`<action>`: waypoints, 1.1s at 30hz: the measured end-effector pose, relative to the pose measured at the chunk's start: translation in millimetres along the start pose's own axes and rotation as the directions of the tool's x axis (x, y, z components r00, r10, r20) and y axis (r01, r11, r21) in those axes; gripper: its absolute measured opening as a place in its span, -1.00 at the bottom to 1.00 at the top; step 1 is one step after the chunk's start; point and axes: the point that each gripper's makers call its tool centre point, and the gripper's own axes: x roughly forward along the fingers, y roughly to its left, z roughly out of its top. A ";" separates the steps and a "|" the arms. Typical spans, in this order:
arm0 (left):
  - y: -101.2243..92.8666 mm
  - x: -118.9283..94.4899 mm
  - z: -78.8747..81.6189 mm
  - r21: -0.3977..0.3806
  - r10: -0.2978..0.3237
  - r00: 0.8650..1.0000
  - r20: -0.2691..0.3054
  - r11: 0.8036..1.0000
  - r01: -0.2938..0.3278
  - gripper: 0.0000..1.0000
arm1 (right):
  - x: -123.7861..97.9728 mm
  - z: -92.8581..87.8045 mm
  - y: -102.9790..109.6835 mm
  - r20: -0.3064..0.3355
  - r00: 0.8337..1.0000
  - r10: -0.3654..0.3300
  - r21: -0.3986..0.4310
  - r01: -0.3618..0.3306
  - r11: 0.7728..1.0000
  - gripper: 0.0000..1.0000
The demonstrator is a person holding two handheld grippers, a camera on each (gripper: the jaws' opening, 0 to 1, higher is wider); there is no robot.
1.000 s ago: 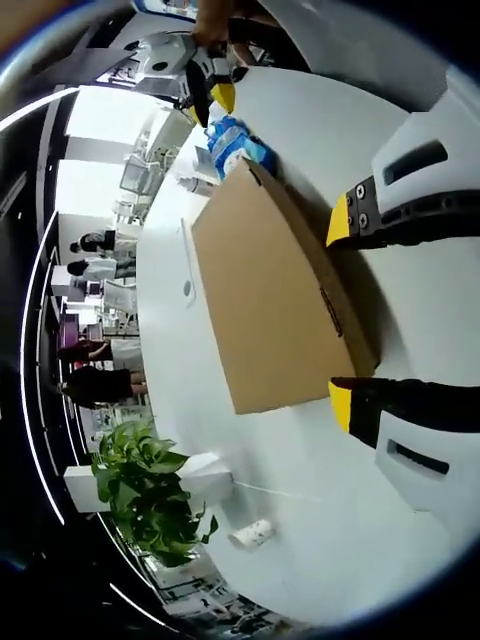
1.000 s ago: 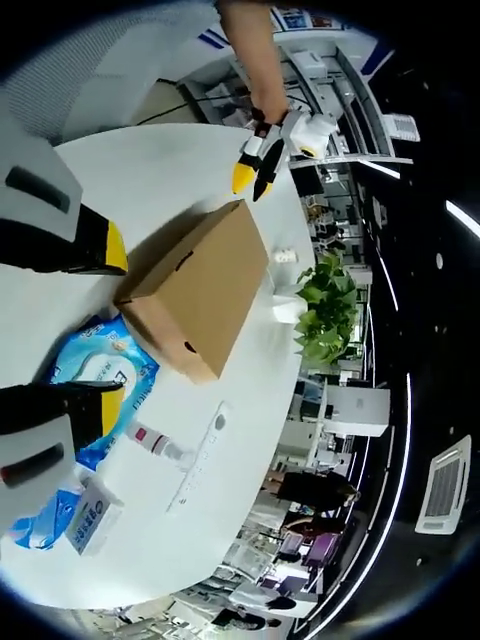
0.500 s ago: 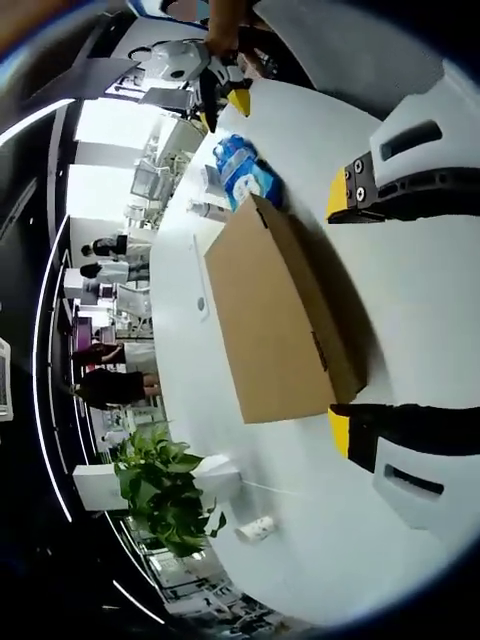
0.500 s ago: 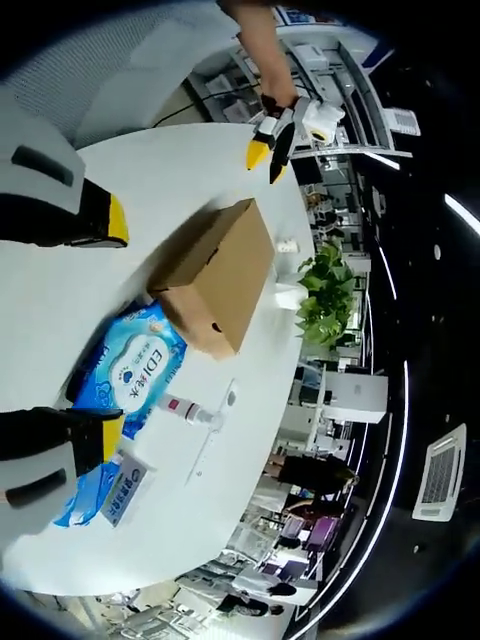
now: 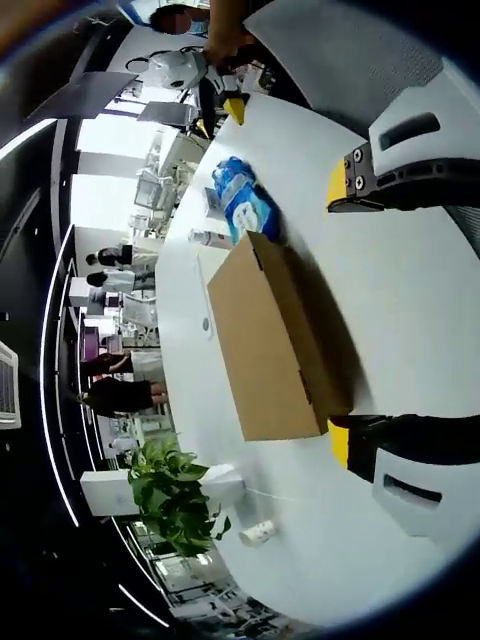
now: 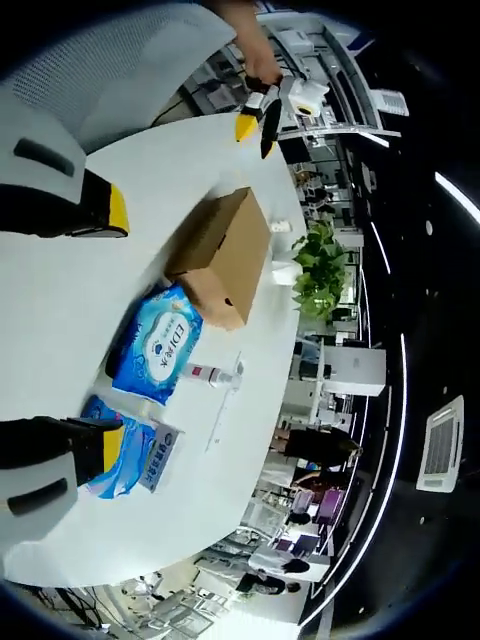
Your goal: Operate the shoe box by opening the lid, removing the specified soft item, and placing it in the target area until the item is outside and the box remains undamaged.
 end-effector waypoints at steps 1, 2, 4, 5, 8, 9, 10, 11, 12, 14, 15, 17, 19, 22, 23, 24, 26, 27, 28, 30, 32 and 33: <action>-4.0 -2.9 2.4 0.001 -0.003 1.000 0.016 1.000 0.003 0.72 | -2.7 -1.4 -0.3 -0.001 1.000 -0.006 0.001 0.006 1.000 0.49; -6.8 -5.1 4.0 -0.001 -0.004 1.000 0.025 1.000 0.005 0.72 | -6.7 -3.6 -0.6 -0.004 1.000 -0.012 0.001 0.012 1.000 0.50; -13.2 -10.4 6.6 -0.005 -0.009 0.999 0.037 1.000 0.010 0.72 | -13.0 -6.3 -1.3 -0.005 1.000 -0.023 -0.001 0.023 1.000 0.51; -15.7 -12.5 7.7 -0.005 -0.011 0.999 0.044 1.000 0.011 0.73 | -15.5 -6.8 -1.3 -0.004 1.000 -0.027 -0.003 0.027 1.000 0.52; -25.6 -21.0 9.8 0.001 -0.009 0.998 0.057 1.000 0.009 0.73 | -24.8 -8.2 -2.2 0.000 0.999 -0.044 -0.002 0.044 0.999 0.54; -28.2 -23.2 9.8 0.006 -0.008 0.998 0.060 1.000 0.008 0.73 | -27.3 -8.5 -2.5 0.002 0.999 -0.049 0.006 0.049 0.999 0.54; -30.4 -25.3 9.7 0.012 -0.008 0.998 0.064 1.000 0.007 0.73 | -29.7 -8.6 -2.1 0.006 0.999 -0.051 0.013 0.051 0.999 0.54; -33.3 -28.4 9.3 0.014 -0.006 0.998 0.068 1.000 0.005 0.74 | -33.2 -9.4 -1.7 0.010 0.998 -0.055 0.018 0.055 0.998 0.55; -35.0 -30.2 8.6 0.014 -0.005 0.998 0.069 1.000 0.004 0.74 | -35.4 -10.2 -1.4 0.012 0.998 -0.060 0.021 0.060 0.998 0.56; -39.4 -34.9 7.1 0.012 -0.005 0.997 0.075 1.000 0.004 0.75 | -40.8 -12.2 0.9 0.014 0.998 -0.066 0.023 0.066 0.998 0.57; -42.0 -37.6 6.1 0.009 -0.005 0.997 0.078 1.000 0.004 0.75 | -43.6 -14.1 1.6 0.014 0.997 -0.070 0.021 0.069 0.997 0.58; -44.8 -40.9 4.4 0.009 -0.006 0.997 0.080 1.000 0.005 0.77 | -47.4 -16.1 2.9 0.012 0.997 -0.073 0.019 0.073 0.997 0.59; -46.8 -44.5 3.5 0.015 -0.001 0.996 0.085 1.000 0.000 0.79 | -52.7 -17.9 4.7 0.009 0.997 -0.078 0.028 0.078 0.997 0.60; -48.7 -49.7 1.3 0.011 0.003 0.995 0.097 1.000 -0.004 0.82 | -59.3 -19.8 7.5 0.013 0.996 -0.083 0.052 0.083 0.995 0.61; -49.0 -50.8 0.2 0.003 0.004 0.995 0.097 1.000 -0.004 0.84 | -60.1 -20.2 7.6 0.013 0.996 -0.084 0.054 0.084 0.995 0.62; -49.6 -52.9 -1.3 -0.008 0.009 0.995 0.099 1.000 -0.008 0.85 | -63.7 -21.2 8.6 0.015 0.996 -0.091 0.058 0.090 0.994 0.62; -51.9 -56.5 -4.5 -0.018 0.013 0.995 0.095 1.000 -0.011 0.89 | -68.0 -21.2 10.5 0.020 0.995 -0.095 0.065 0.093 0.994 0.63; -52.9 -58.0 -5.6 -0.019 0.015 0.995 0.094 1.000 -0.013 0.90 | -70.1 -21.2 11.2 0.027 0.995 -0.095 0.071 0.093 0.993 0.63; -54.3 -59.5 -6.6 -0.018 0.016 0.996 0.093 1.000 -0.014 0.92 | -73.0 -21.9 12.5 0.031 0.995 -0.099 0.071 0.096 0.993 0.65; -57.3 -63.1 -9.0 -0.012 0.024 0.996 0.090 1.000 -0.023 0.95 | -76.4 -23.3 14.9 0.031 0.994 -0.103 0.058 0.101 0.993 0.65; -60.6 -65.7 -10.4 -0.006 0.029 0.995 0.094 1.000 -0.029 0.99 | -80.4 -24.7 18.4 0.029 0.994 -0.103 0.051 0.101 0.994 0.65; -62.5 -66.5 -11.2 0.003 0.030 0.995 0.097 1.000 -0.030 0.99 | -82.4 -25.7 19.4 0.033 0.994 -0.103 0.043 0.102 0.994 0.66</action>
